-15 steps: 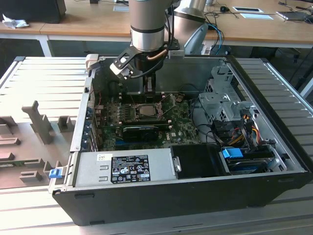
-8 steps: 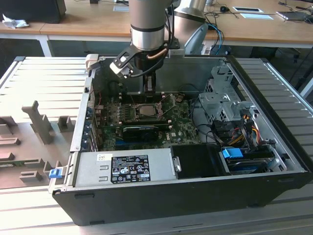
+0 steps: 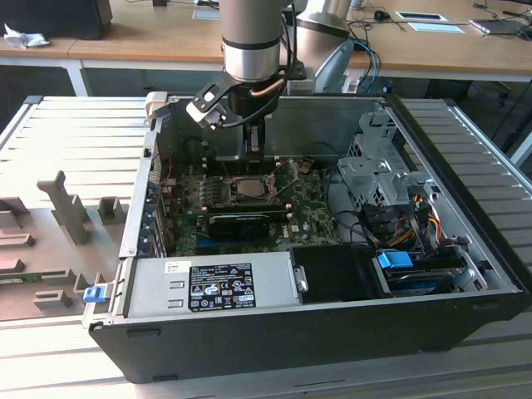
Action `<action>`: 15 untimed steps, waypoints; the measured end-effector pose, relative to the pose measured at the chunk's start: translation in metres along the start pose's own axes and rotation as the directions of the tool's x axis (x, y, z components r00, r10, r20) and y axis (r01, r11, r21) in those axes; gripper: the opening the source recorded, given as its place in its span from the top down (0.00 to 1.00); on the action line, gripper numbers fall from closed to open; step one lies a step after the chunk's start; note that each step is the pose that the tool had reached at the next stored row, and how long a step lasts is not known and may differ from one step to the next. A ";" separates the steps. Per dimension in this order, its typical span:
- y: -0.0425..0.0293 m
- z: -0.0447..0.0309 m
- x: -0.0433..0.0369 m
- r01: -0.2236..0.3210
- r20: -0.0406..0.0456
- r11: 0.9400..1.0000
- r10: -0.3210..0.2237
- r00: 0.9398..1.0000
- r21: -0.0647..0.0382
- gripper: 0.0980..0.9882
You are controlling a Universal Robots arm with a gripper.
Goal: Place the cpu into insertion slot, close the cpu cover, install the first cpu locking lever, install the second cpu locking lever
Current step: 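Close the cpu cover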
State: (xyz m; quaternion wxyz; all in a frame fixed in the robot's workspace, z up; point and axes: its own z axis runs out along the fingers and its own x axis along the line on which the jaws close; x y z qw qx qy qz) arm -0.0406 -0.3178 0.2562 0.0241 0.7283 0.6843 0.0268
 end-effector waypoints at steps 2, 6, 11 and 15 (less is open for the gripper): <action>0.0001 -0.0019 0.0000 0.000 0.000 1.000 0.000 1.000 0.000 0.99; 0.0003 -0.0037 0.0001 0.000 0.000 1.000 0.000 1.000 0.000 0.99; 0.0006 -0.0083 0.0001 0.000 0.000 1.000 0.000 1.000 0.000 0.99; 0.0023 -0.0123 0.0002 0.000 0.000 1.000 0.000 1.000 0.000 0.99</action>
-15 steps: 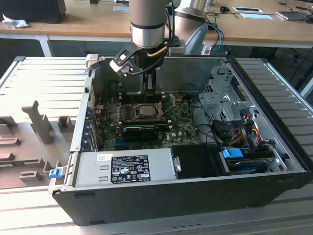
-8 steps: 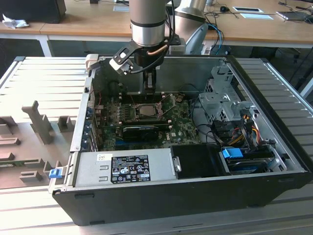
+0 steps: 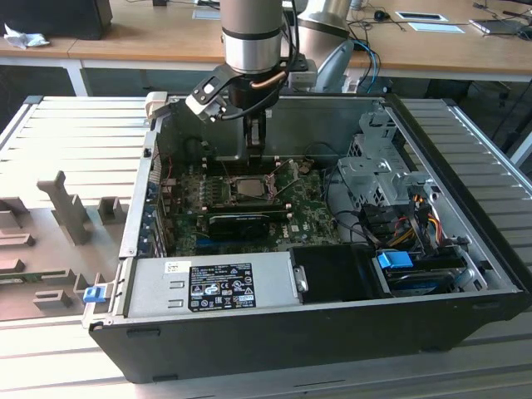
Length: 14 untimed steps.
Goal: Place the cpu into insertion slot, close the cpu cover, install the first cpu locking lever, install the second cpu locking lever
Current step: 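Close the cpu cover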
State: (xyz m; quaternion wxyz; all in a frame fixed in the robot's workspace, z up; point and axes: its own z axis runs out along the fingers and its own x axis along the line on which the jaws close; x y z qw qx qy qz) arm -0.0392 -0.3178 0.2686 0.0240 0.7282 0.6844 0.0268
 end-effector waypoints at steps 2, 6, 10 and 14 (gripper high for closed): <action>0.0024 -0.0010 0.0002 0.000 0.000 1.000 0.000 1.000 0.000 0.99; 0.0105 -0.0007 0.0006 0.000 0.000 1.000 0.000 1.000 0.003 0.99; 0.0137 -0.0004 0.0008 0.000 0.000 1.000 0.000 1.000 0.003 0.99; 0.0175 -0.0001 0.0010 0.000 0.000 1.000 0.000 1.000 0.004 0.99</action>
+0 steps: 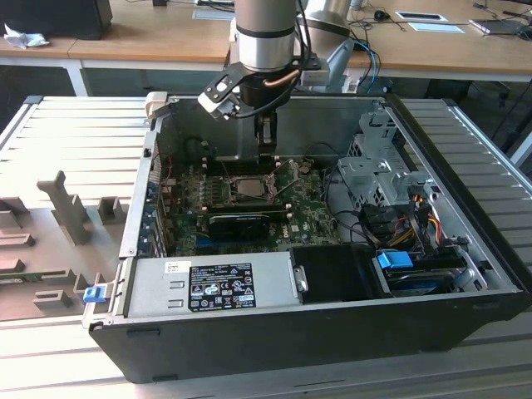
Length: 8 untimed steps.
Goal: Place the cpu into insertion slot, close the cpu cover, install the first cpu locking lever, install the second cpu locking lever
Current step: 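Close the cpu cover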
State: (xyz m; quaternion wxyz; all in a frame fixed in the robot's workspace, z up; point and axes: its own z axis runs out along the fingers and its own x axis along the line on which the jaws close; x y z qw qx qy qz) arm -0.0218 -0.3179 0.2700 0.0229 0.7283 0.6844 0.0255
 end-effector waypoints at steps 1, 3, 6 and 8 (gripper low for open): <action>0.0007 0.0001 0.0000 0.000 0.000 1.000 0.000 1.000 0.000 0.99; 0.0021 0.0002 0.0001 0.000 0.000 1.000 0.000 1.000 0.000 0.99; 0.0048 0.0004 0.0003 0.000 0.000 1.000 0.000 1.000 0.000 0.99; 0.0062 0.0006 0.0004 0.000 0.000 1.000 0.000 1.000 0.000 0.99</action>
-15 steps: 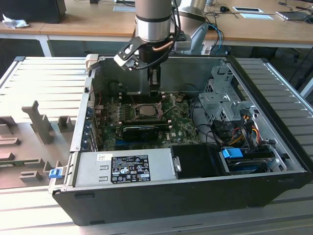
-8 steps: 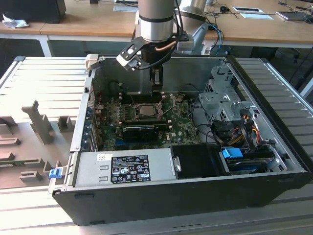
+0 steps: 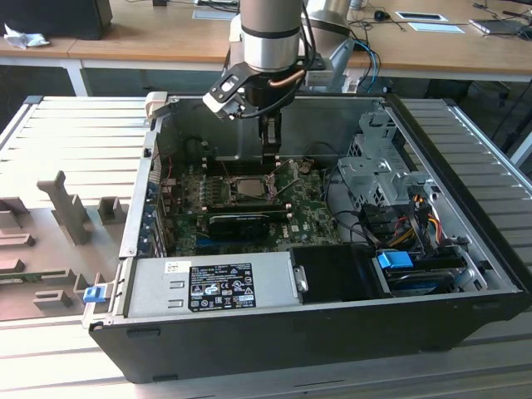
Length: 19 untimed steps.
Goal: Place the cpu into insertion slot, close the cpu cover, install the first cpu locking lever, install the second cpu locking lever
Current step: 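Close the cpu cover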
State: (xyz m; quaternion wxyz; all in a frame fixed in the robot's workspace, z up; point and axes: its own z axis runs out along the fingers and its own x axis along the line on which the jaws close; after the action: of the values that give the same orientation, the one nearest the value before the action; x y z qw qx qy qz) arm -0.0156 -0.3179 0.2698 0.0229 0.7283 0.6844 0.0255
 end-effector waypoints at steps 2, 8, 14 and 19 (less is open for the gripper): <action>0.0016 0.0001 0.0001 0.000 0.000 1.000 0.000 1.000 0.000 0.99; 0.0074 0.0007 0.0005 0.000 0.000 1.000 0.000 1.000 0.000 0.99; 0.0117 0.0012 0.0007 0.000 0.000 1.000 0.000 1.000 0.000 0.99; 0.0178 0.0019 0.0011 0.000 0.000 1.000 0.000 1.000 0.000 0.99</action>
State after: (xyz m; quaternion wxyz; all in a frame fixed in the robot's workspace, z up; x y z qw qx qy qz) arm 0.0024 -0.3179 0.2692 0.0229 0.7283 0.6844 0.0254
